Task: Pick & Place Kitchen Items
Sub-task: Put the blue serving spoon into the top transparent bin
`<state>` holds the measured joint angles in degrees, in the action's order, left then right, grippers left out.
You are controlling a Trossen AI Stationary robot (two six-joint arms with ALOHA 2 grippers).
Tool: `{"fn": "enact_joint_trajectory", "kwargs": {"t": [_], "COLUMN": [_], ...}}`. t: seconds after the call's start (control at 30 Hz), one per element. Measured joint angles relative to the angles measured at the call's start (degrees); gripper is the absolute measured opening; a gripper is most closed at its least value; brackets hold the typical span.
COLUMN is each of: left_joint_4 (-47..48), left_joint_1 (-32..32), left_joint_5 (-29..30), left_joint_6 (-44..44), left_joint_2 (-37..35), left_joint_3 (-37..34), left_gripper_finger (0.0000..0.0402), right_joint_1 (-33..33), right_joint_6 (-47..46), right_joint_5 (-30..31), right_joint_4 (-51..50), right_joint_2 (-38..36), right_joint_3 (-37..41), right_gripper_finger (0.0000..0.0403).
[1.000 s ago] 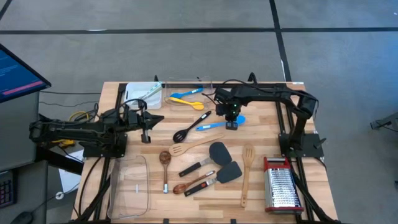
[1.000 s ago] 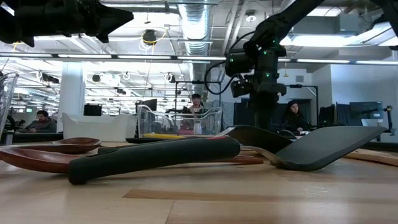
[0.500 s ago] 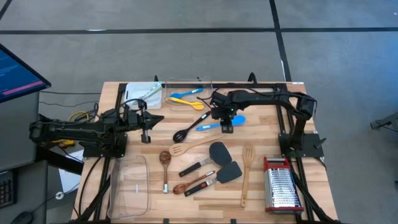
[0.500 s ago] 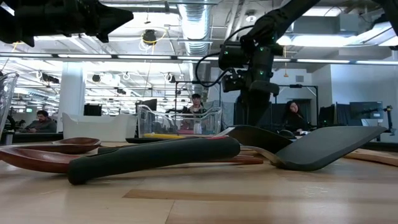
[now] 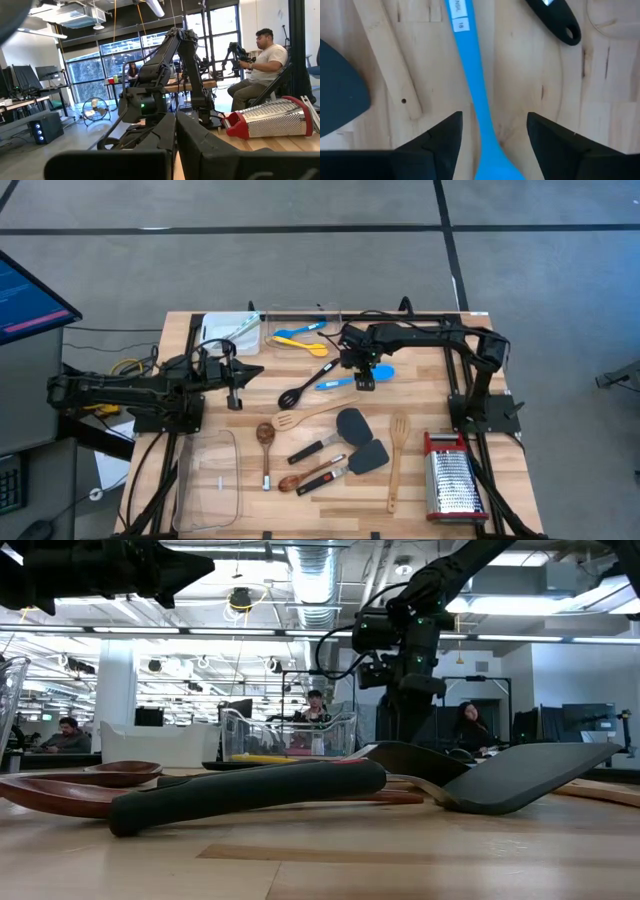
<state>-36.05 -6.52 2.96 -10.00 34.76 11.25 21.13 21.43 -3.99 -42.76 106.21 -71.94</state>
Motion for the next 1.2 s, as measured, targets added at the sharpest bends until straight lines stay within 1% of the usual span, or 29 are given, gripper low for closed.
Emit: {"fn": "enact_joint_trajectory", "kwargs": {"t": [0.2, 0.3, 0.4, 0.53, 0.7, 0.97, 1.2], "left_joint_4": [0.0, 0.0, 0.0, 0.0, 0.0, 0.0, 0.0], "left_joint_1": [0.0, 0.0, 0.0, 0.0, 0.0, 0.0, 0.0], "left_joint_5": [0.0, 0.0, 0.0, 0.0, 0.0, 0.0, 0.0], "left_joint_6": [0.0, 0.0, 0.0, 0.0, 0.0, 0.0, 0.0], "left_joint_2": [0.0, 0.0, 0.0, 0.0, 0.0, 0.0, 0.0], "left_joint_3": [0.0, 0.0, 0.0, 0.0, 0.0, 0.0, 0.0], "left_gripper_finger": [0.0004, 0.0004, 0.0004, 0.0004, 0.0004, 0.0004, 0.0004], "right_joint_1": [1.1, 1.3, 1.6, 1.5, 2.3, 2.7, 2.8], "right_joint_6": [-0.5, -0.5, -0.5, -0.5, -0.5, -0.5, -0.5], "right_joint_5": [-0.3, -0.4, -0.5, -0.4, -0.5, -0.7, -0.8], "right_joint_4": [0.3, 4.0, 5.4, 7.0, 8.3, 13.4, 14.1], "right_joint_2": [0.0, 0.0, 0.0, 0.0, 0.0, -0.3, -0.3], "right_joint_3": [0.2, 2.4, 4.3, 6.7, 7.8, 11.6, 12.2], "right_gripper_finger": [0.0193, 0.0188, 0.0185, 0.0184, 0.0188, 0.0187, 0.0187]}}
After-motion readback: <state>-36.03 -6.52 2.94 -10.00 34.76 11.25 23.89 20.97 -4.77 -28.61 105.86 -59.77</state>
